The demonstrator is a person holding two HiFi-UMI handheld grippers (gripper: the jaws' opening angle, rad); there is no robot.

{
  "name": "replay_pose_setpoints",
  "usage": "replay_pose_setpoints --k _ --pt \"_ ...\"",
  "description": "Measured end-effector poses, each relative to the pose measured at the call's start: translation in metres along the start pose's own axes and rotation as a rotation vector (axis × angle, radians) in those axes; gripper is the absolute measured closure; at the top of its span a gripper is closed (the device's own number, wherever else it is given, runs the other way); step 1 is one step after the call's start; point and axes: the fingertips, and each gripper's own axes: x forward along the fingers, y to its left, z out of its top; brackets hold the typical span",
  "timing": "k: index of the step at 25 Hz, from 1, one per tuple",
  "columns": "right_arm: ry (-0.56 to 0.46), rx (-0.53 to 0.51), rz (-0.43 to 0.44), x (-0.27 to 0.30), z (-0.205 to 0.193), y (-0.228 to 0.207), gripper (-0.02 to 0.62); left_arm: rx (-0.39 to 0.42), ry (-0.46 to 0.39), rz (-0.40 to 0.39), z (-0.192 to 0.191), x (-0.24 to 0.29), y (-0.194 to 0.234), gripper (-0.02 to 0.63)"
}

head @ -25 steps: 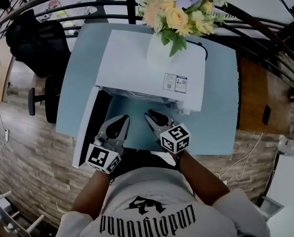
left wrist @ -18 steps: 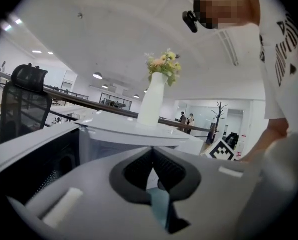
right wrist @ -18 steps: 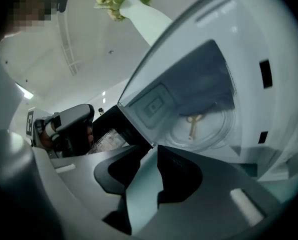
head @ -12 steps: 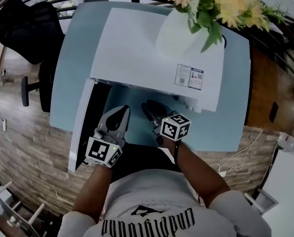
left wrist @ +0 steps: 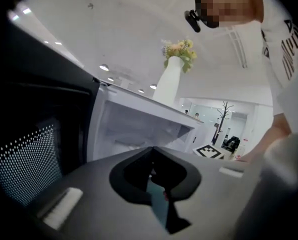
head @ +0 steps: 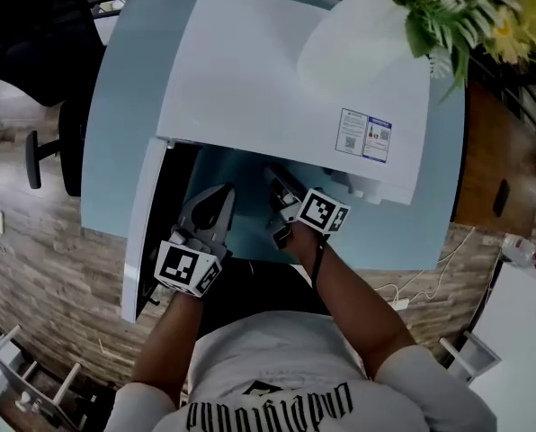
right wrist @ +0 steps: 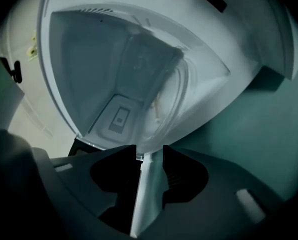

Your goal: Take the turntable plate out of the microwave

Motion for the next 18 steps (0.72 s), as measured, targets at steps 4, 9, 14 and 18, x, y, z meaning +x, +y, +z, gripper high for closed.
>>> replay_pose_setpoints --k 4,9,14,18 --pt "-0.063 0.130 -0.002 0.006 0.006 -0.006 0.446 -0.019 0.002 0.001 -0.005 0.000 0.004 0.557" --pt "-0.112 0.242 -0.042 0.010 0.008 -0.015 0.448 -0.043 0.007 -0.002 -0.012 -0.002 0.007 0.555" --pt "-0.149 0.289 -0.060 0.014 0.013 -0.021 0.459 -0.060 0.026 -0.007 -0.023 -0.005 0.010 0.555" --pt "-0.155 0.249 -0.044 0.012 0.012 -0.015 0.503 -0.075 0.034 0.004 -0.026 -0.008 0.015 0.555"
